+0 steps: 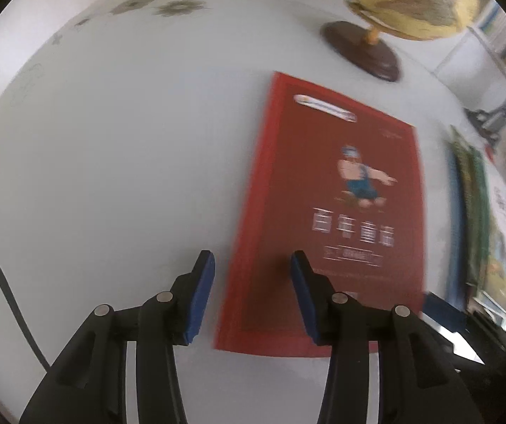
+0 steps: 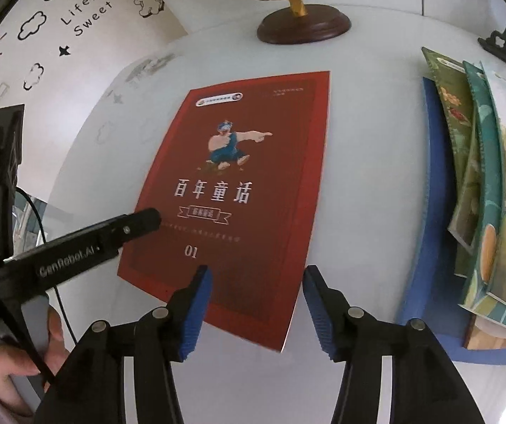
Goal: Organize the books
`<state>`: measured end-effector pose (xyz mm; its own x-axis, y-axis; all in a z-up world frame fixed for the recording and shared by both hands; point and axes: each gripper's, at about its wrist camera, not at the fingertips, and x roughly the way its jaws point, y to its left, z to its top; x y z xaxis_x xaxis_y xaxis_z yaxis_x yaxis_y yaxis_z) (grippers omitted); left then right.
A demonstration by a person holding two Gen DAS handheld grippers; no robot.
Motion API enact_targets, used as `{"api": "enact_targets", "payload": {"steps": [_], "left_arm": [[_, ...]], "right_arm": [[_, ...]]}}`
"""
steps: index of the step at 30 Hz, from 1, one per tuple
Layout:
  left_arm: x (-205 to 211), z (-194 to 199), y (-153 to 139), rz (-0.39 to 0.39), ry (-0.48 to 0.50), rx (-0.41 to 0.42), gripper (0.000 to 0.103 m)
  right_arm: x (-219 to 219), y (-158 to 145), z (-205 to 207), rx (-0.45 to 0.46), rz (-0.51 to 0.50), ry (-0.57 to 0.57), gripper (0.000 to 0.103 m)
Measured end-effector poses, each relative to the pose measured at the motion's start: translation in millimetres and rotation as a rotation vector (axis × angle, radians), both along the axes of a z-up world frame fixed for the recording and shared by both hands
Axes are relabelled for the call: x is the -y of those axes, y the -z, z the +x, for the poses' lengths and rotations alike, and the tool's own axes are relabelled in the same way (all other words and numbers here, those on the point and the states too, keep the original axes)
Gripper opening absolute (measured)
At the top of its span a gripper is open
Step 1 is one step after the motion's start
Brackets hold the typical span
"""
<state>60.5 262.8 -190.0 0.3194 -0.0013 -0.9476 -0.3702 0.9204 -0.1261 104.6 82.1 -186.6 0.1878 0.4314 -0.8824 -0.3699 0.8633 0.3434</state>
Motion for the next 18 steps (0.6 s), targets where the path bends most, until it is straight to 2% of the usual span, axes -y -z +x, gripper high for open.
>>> {"api": "enact_targets", "payload": {"steps": [2,4,7,10,12,16,18], "left_arm": [[-9,-6,-2,-0.008,-0.055,0.004,0.042],[-18,-13,-6,-0.066,-0.119,0.029,0.042],[-17,-15,-16,-0.142,-0.152,0.083,0.042],[3,-3,-31,-0.206,-0.082,0.168,0.042],[27,11,-42,-0.241,-0.008,0.228,0.042],[86,40,-53,-0.29,0.154,0.269,0.042],[122,54,-52,-0.293,0.242,0.264,0.042]], "right_arm": [[8,-1,-1,-0.035,0.025,0.026,0.051],[20,-5,-4,-0.042,0.053,0.055,0.051],[49,-16,-8,0.0,0.093,0.112,0.051],[80,-31,-11,0.055,0.113,0.16,0.052],[99,-40,-13,0.094,0.068,0.183,0.052],[138,-60,-16,0.189,0.041,0.252,0.052],[159,-69,-16,0.255,-0.004,0.301,0.058]]}}
